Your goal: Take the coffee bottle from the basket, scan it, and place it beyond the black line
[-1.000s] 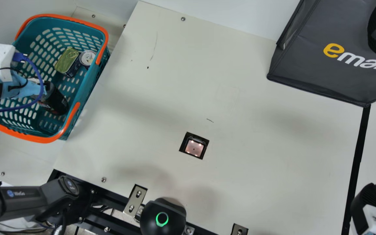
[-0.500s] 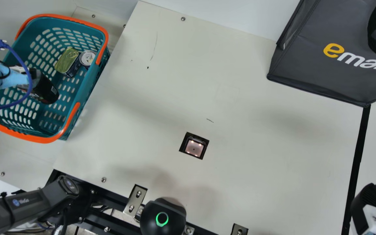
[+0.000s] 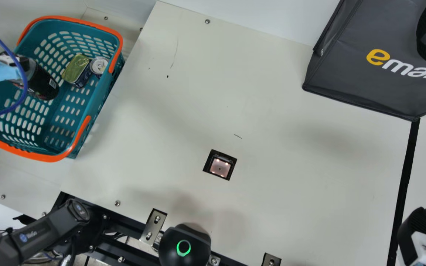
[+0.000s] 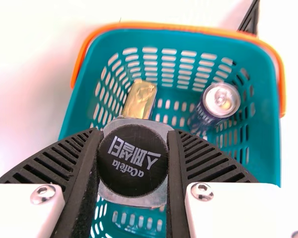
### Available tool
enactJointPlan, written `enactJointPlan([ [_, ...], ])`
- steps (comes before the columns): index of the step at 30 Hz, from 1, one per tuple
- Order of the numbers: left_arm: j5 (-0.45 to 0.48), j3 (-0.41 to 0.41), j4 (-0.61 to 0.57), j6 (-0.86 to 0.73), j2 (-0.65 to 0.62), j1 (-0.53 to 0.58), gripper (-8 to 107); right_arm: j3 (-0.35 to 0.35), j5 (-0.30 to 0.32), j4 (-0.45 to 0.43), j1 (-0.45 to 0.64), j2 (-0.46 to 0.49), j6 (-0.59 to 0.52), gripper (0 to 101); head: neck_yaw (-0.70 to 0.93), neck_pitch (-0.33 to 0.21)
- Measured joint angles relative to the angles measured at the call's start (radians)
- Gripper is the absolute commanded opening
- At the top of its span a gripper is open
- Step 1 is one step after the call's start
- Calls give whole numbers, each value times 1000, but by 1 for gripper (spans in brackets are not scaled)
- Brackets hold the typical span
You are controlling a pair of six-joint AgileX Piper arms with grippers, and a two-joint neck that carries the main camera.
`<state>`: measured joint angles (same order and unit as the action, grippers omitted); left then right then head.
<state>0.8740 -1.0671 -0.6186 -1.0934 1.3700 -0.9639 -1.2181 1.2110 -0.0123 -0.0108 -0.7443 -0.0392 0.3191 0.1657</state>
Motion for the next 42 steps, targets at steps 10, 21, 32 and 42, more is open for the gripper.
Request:
enactJointPlan([
  [10,70,-80,4,48,-56,58,10,0,0,0,0,0,0,91,0,0],
  [21,121,-111,9,89,-112,128,10,0,0,0,0,0,0,91,0,-2],
  [32,115,-104,39,168,-157,265,10,0,0,0,0,0,0,91,0,-2],
  [42,70,-69,89,283,-191,442,10,0,1,0,0,0,0,91,0,-2],
])
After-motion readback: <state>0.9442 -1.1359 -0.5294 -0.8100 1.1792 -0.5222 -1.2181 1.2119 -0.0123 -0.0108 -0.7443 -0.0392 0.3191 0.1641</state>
